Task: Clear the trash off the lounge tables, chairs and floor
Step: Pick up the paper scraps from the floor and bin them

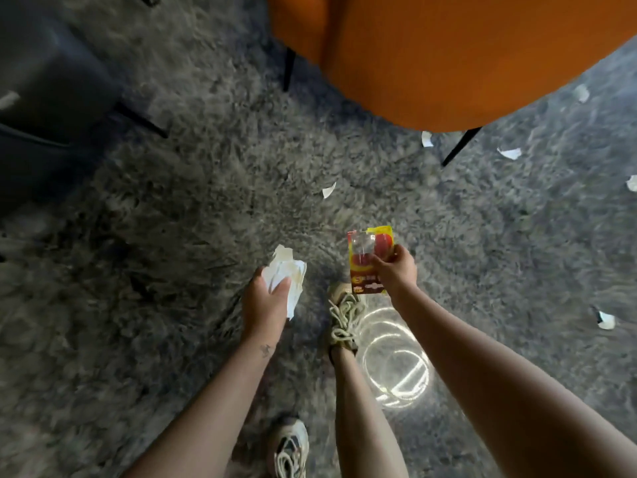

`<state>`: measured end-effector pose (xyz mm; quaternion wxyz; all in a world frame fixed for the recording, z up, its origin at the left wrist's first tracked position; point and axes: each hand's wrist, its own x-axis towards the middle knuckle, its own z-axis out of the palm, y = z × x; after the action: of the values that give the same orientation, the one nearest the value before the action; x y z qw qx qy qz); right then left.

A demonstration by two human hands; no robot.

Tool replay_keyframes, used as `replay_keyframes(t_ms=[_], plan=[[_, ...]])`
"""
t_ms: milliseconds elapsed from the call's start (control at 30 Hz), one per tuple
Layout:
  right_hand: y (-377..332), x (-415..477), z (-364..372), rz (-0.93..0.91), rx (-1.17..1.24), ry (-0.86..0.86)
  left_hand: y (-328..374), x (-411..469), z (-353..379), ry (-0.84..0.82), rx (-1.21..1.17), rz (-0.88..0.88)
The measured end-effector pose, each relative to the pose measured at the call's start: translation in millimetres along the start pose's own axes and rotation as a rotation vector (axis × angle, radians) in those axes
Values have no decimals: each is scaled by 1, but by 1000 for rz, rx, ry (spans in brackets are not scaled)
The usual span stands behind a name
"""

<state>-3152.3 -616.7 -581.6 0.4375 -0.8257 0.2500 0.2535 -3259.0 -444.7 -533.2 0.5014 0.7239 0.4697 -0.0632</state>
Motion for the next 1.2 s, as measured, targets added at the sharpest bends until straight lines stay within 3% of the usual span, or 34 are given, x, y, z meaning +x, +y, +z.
replay_keyframes(t_ms=[100, 267, 700, 833, 1200], plan=[[-13, 51, 21, 76, 2, -86, 5, 36, 14, 12, -4, -55], [-31, 132, 58, 59, -194, -157, 14, 101, 44, 75, 29, -107], [-17, 299, 204, 10, -245, -60, -45, 248, 129, 63, -25, -145], [-12, 316, 224, 20, -261, 35, -57, 268, 136, 59, -26, -178], [-20, 304, 222, 15, -212, 10, -40, 261, 118, 64, -45, -160]])
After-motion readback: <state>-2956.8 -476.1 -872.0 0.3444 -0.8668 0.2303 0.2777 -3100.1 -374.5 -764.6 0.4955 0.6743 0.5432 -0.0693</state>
